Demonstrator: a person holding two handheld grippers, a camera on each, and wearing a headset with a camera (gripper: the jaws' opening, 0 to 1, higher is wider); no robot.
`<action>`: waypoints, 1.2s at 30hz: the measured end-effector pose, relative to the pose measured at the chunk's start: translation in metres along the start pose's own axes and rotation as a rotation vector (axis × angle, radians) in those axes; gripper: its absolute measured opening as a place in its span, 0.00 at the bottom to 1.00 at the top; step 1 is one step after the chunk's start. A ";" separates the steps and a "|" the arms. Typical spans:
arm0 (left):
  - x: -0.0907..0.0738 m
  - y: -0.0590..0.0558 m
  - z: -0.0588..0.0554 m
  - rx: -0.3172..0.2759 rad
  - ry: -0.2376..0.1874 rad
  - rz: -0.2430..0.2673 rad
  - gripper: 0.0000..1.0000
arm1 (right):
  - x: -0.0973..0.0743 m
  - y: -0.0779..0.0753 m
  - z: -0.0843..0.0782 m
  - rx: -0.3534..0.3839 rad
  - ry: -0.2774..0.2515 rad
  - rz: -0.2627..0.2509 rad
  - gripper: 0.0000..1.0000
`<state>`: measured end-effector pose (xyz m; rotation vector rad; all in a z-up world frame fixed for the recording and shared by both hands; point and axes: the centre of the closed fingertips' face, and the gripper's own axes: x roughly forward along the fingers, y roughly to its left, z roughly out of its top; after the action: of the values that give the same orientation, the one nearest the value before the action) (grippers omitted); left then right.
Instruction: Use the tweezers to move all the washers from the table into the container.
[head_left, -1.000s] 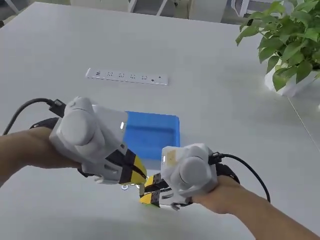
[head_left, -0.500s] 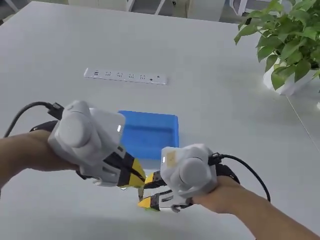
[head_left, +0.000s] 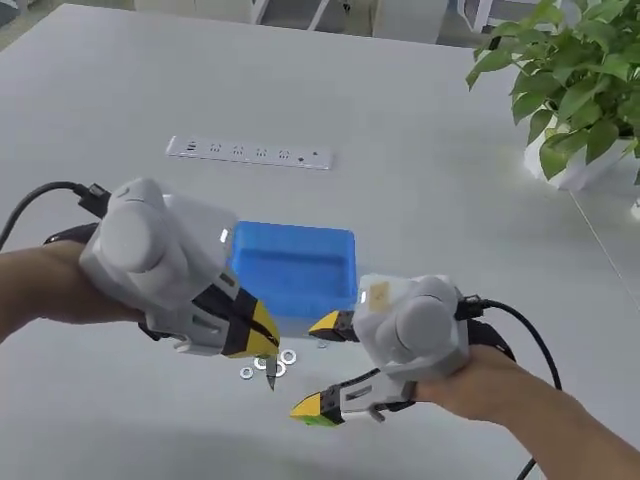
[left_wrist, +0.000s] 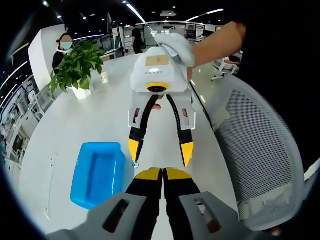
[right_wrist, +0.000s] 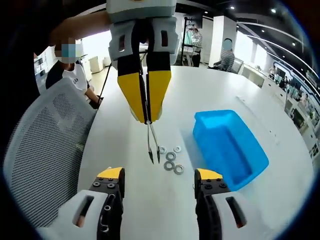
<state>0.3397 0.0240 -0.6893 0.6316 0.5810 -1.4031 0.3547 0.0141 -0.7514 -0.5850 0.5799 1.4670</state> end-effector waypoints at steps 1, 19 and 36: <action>-0.001 0.001 -0.001 -0.001 0.001 0.000 0.04 | -0.001 -0.001 -0.001 0.007 0.000 -0.005 0.60; -0.014 0.008 -0.017 -0.019 0.019 0.023 0.04 | -0.010 -0.011 -0.012 0.067 0.004 -0.055 0.69; -0.013 0.010 -0.028 -0.034 0.010 0.023 0.05 | -0.010 -0.009 -0.016 0.068 0.011 -0.054 0.68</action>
<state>0.3485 0.0540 -0.6994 0.6167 0.6031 -1.3660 0.3637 -0.0046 -0.7560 -0.5517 0.6156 1.3884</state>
